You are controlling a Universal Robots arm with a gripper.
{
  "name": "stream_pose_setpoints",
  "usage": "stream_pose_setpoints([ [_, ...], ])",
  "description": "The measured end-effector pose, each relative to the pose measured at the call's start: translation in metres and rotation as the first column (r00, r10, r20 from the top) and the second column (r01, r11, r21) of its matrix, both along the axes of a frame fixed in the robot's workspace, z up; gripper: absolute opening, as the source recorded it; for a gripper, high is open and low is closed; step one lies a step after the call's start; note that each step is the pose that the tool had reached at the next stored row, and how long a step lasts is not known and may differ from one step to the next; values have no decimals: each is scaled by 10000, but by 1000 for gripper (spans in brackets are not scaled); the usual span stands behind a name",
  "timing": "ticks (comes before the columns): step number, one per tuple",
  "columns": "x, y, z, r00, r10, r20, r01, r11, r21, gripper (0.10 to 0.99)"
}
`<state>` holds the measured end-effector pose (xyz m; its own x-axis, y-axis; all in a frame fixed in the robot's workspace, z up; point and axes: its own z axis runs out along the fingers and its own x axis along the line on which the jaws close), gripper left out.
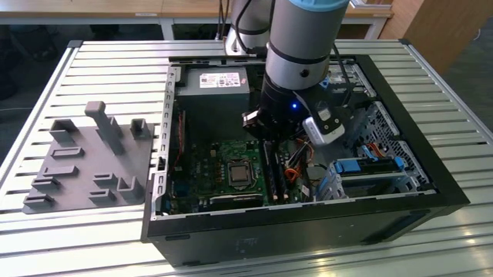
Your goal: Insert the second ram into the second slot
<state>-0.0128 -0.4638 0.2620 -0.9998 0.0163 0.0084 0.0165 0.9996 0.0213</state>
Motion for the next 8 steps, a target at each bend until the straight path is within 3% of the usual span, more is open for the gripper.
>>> stream_pose_setpoints([
  [3,1,0,25,10000,1,-43,-1,10000,2,106],
  [8,1,0,26,10000,0,-46,0,10000,1,106],
])
